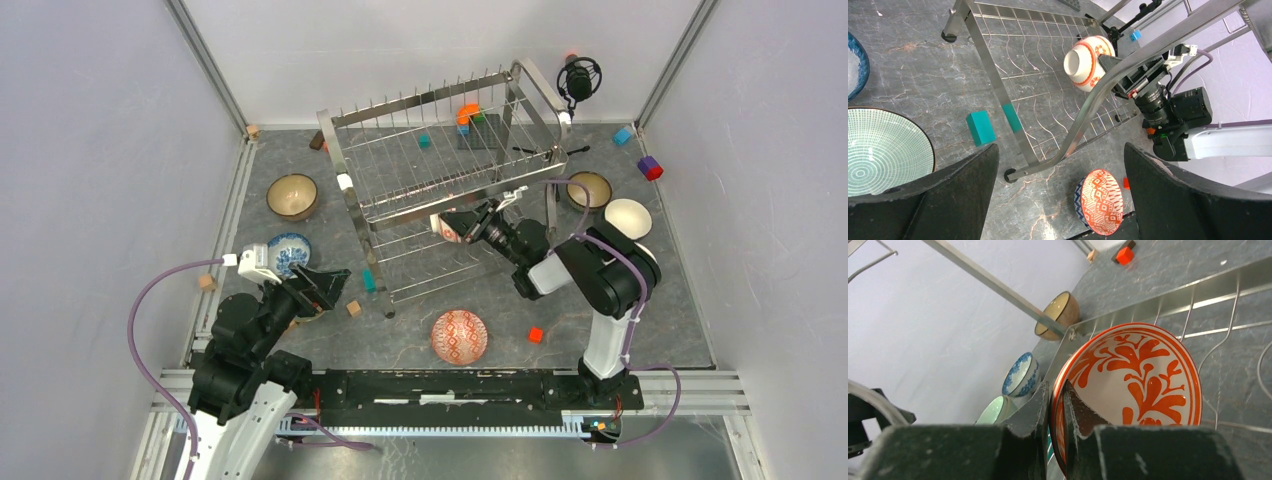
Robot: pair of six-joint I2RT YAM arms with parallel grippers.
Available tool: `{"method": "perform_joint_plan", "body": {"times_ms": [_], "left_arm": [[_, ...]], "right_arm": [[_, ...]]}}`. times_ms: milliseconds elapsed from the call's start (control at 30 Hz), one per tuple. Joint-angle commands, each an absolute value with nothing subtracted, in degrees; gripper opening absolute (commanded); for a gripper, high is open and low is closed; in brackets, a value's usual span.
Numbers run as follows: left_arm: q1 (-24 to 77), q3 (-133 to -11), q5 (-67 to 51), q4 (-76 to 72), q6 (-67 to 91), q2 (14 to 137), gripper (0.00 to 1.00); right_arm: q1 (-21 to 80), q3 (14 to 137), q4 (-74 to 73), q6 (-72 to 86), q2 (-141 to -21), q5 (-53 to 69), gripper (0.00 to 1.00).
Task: Unload the bowls from the dish rack
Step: Pick up the bowl from the dish rack, then place the bowl with the bowl.
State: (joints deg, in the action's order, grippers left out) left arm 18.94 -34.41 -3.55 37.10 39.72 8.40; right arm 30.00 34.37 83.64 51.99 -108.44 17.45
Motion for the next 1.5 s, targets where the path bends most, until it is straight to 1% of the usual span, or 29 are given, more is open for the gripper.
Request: {"method": "perform_joint_plan", "body": {"times_ms": [0, 333, 533, 733, 867, 1033, 1100, 1233, 1300, 1400, 1467], "left_arm": [[18.84, -34.49, -3.96, 34.79, 37.49, 8.57, 1.0], [18.76, -34.6, -3.68, 34.89, 37.66, 8.68, 1.0], [18.78, -34.53, -3.48, 34.79, 37.63, 7.98, 1.0], [18.81, -34.28, -1.74, 34.85, 38.05, 7.43, 1.0], [18.8, -34.09, -0.16, 35.13, 38.76, 7.96, 1.0], [18.81, -34.99, 3.47, 36.87, 40.66, 10.5, 1.0], [18.79, -36.1, 5.15, 38.23, 42.62, 11.83, 1.0], [18.79, -37.75, 7.61, 38.03, 45.07, 12.21, 1.0], [18.74, -36.84, 4.29, 34.89, 44.95, 10.42, 1.0], [18.81, -33.47, -4.96, 28.22, 44.1, 5.44, 1.0], [18.81, -33.75, -8.62, 27.35, 43.12, 4.76, 1.0]], "right_arm": [[29.57, 32.42, 105.98, 57.05, -103.1, 20.51, 0.0], [29.84, 24.21, 107.41, 57.28, -94.27, 22.49, 0.0], [29.94, 16.37, 102.4, 54.41, -83.4, 23.36, 0.0], [31.04, 8.97, 87.96, 47.71, -67.44, 23.92, 0.0], [32.67, 6.14, 70.44, 40.65, -53.15, 23.67, 0.0], [36.25, 7.66, 42.85, 29.05, -34.31, 20.66, 0.0], [37.51, 9.37, 34.09, 25.35, -27.76, 19.42, 0.0], [38.07, 10.96, 23.38, 21.38, -20.16, 19.03, 0.0], [38.13, 10.72, 20.7, 20.32, -17.83, 19.25, 0.0], [38.09, 10.05, 17.62, 18.87, -15.32, 18.71, 0.0], [38.08, 9.63, 16.27, 18.19, -14.16, 18.23, 0.0]]}}
